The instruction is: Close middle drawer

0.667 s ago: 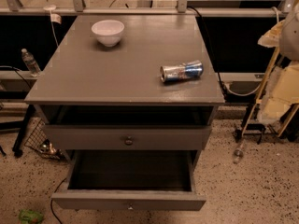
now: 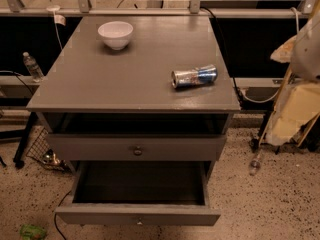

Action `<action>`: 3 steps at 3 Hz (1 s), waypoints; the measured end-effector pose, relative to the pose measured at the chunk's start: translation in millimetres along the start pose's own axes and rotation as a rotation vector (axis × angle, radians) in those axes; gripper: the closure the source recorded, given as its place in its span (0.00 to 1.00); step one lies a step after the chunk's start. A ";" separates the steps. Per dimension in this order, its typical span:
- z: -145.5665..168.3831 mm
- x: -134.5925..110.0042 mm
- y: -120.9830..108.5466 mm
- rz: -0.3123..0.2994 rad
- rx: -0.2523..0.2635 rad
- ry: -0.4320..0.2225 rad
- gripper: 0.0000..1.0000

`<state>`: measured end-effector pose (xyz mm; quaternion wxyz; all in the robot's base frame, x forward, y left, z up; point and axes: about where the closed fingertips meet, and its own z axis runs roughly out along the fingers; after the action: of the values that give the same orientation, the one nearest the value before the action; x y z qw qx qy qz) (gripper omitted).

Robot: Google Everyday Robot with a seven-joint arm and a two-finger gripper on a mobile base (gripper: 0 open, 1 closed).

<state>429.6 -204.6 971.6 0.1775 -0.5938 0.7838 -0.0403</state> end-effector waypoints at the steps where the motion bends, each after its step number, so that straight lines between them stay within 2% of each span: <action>1: 32.4 -18.7 47.6 0.125 -0.024 -0.094 0.00; 2: 95.1 -35.4 83.5 0.224 -0.077 -0.156 0.00; 3: 182.0 -32.0 123.3 0.289 -0.201 -0.135 0.00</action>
Offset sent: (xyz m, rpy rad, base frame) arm -0.0711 0.1059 -0.2817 0.2990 0.2616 -0.2673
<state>383.4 -111.5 775.2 0.1737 -0.4911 0.8472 0.1040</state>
